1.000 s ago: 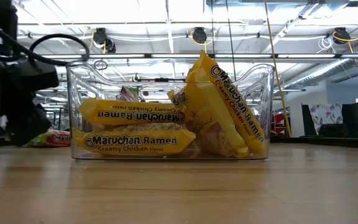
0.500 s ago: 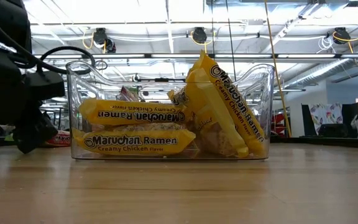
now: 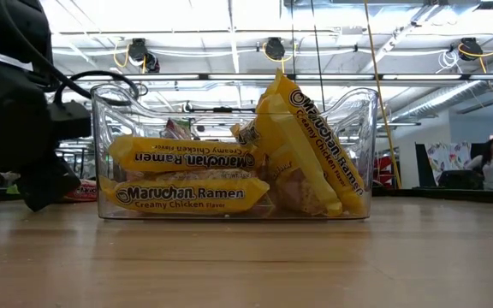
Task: Sort Maruchan noodles
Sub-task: Put the green noodle pack into the center transparent bin
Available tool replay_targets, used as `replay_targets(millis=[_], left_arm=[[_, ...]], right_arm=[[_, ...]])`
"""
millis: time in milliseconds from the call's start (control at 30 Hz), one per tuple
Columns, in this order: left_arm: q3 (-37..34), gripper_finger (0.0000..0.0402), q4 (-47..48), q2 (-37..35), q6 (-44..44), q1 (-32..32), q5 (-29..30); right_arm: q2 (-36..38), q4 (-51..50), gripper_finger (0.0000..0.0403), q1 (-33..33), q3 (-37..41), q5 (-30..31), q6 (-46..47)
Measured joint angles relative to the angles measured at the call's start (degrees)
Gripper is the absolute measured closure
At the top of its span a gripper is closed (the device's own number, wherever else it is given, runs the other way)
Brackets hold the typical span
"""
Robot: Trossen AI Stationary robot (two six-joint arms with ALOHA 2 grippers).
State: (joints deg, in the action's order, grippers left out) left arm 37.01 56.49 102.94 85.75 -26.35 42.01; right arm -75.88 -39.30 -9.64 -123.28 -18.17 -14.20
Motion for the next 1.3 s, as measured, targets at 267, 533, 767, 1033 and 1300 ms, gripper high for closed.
replay_targets(millis=[267, 533, 767, 1033, 1300], left_arm=[[0.0, 0.0307, -2.3, -0.2, -6.1, 2.2, 0.0], [0.0, 0.0307, -3.1, -0.3, -8.4, 4.1, -0.7], [0.0, 0.0311, -3.1, -0.4, -8.1, 4.6, -1.5], [0.0, 0.0386, -3.1, -0.4, -8.0, 4.6, -1.4], [1.6, 0.0398, -0.1, -1.8, -9.7, 4.7, -1.8]], right_arm=[[0.5, 0.0, 0.0332, 0.0, 0.0, 0.0, 1.7], [1.0, 0.0, 0.0332, 0.0, 0.0, 0.0, 2.3], [1.0, 0.3, 0.0332, 0.0, 0.0, -0.1, 3.0], [1.0, 0.4, 0.0332, 0.0, 0.0, -0.1, 3.0], [1.0, 0.4, 0.0332, 0.0, 0.0, -0.1, 3.0]])
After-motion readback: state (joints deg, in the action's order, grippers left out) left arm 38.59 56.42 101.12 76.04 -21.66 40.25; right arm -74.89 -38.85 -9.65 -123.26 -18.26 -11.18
